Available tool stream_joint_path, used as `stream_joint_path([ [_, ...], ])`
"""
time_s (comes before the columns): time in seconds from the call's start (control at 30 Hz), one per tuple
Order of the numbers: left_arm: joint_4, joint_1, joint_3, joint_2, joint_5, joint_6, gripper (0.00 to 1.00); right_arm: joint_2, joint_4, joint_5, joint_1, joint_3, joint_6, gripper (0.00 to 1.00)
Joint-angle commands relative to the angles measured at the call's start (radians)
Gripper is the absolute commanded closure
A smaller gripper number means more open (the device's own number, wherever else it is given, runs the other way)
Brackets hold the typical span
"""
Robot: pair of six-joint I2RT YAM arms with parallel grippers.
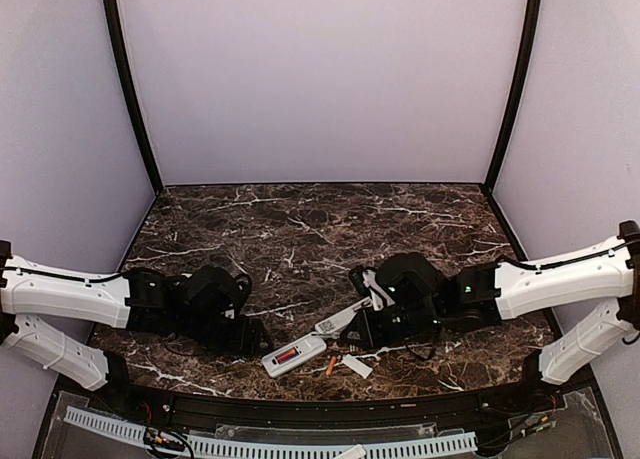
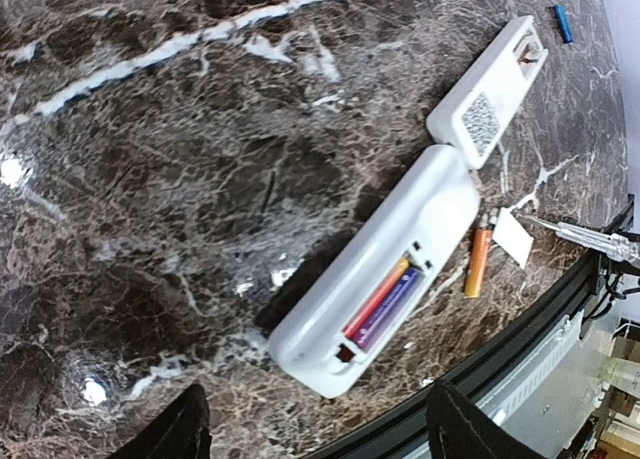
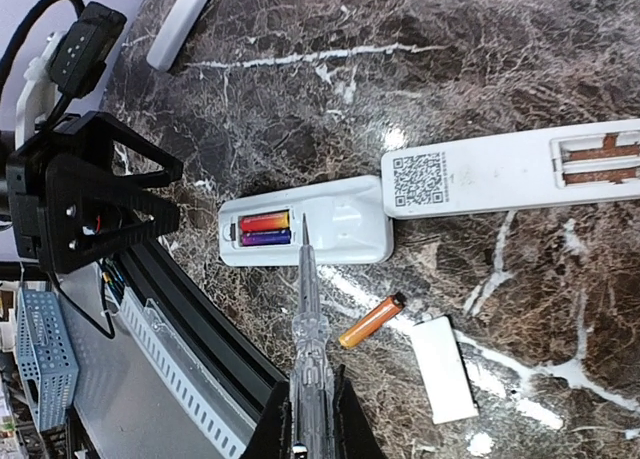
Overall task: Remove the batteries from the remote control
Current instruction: Hold the remote control without the battery cover at the center of the board.
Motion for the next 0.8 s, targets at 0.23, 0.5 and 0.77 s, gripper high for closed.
stream_joint_path([
  [0.23,0.147,0.020,-0.171,-0.091,0.088,-0.231,0.36,0.134,0.019,-0.018,0.046,0.114,-0.002,1.00],
  [0.5,0.195,0.036,-0.162,0.005,0.146,-0.217,0.44,0.188,0.022,-0.058,0.049,0.142,-0.001,1.00],
  [0.77,0.204,0.036,-0.161,0.051,0.152,-0.215,0.50,0.237,0.011,-0.076,0.050,0.164,0.006,1.00],
])
